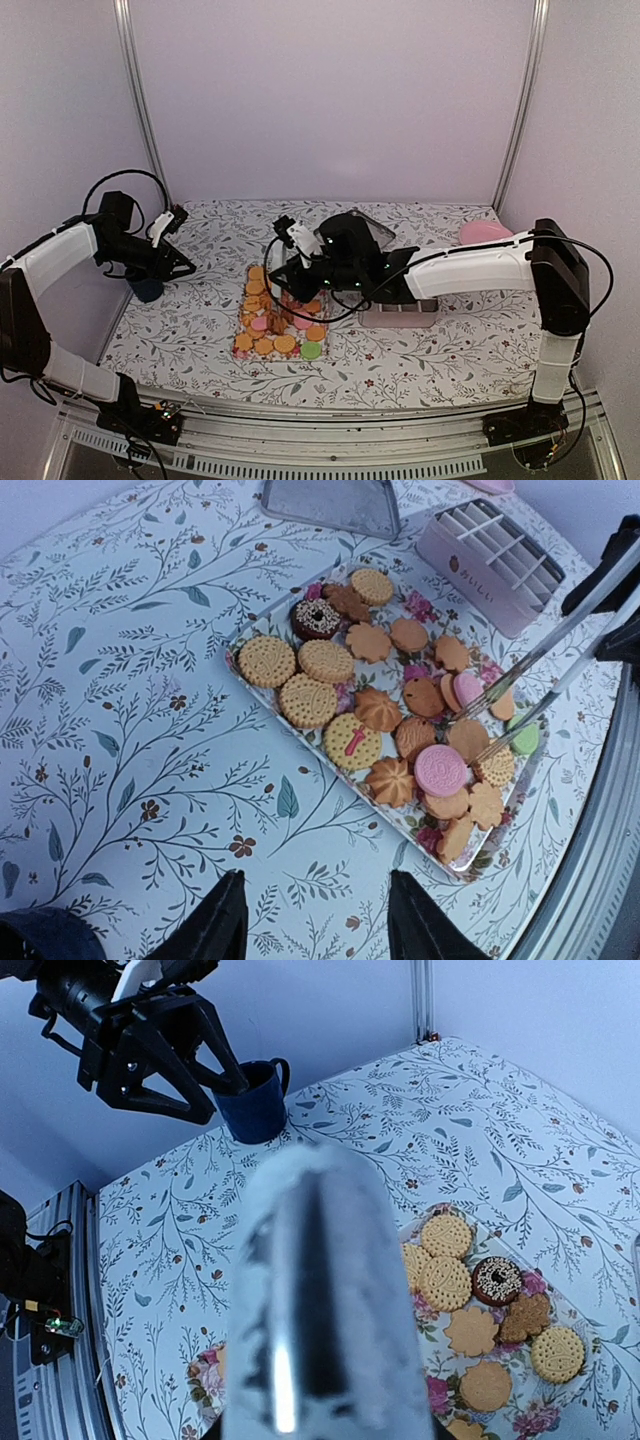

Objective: Pack the cookies
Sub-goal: Pick up the fake cookies from the plate, then pick up the fake cookies from the empty pocket of the box.

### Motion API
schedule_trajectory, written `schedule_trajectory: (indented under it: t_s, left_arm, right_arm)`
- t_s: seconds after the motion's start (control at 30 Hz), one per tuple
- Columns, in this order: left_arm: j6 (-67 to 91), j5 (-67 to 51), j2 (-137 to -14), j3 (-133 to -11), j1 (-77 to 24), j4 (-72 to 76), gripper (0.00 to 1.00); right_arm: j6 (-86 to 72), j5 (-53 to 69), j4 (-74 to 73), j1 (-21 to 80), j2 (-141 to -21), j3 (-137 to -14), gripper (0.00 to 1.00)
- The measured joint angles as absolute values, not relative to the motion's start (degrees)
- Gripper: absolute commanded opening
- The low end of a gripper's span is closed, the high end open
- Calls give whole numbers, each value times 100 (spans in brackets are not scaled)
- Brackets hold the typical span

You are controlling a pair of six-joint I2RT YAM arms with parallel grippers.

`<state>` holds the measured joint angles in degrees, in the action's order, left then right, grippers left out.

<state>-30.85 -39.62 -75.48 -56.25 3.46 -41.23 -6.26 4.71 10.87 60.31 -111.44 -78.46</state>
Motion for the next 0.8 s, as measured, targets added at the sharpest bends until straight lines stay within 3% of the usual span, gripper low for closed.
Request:
schedule_trajectory:
  t_s: [0.43,0.8]
  left_arm:
    - [-3085,-3959,-7544,-5625,346,-4123,49]
    - [-3085,-3966,-7544,-5625,346,-4125,49]
  right_arm:
    - [-458,294,1031,5474,-10027,-7581,4]
    - [-250,-276,840,3809,-8882,-6368,8]
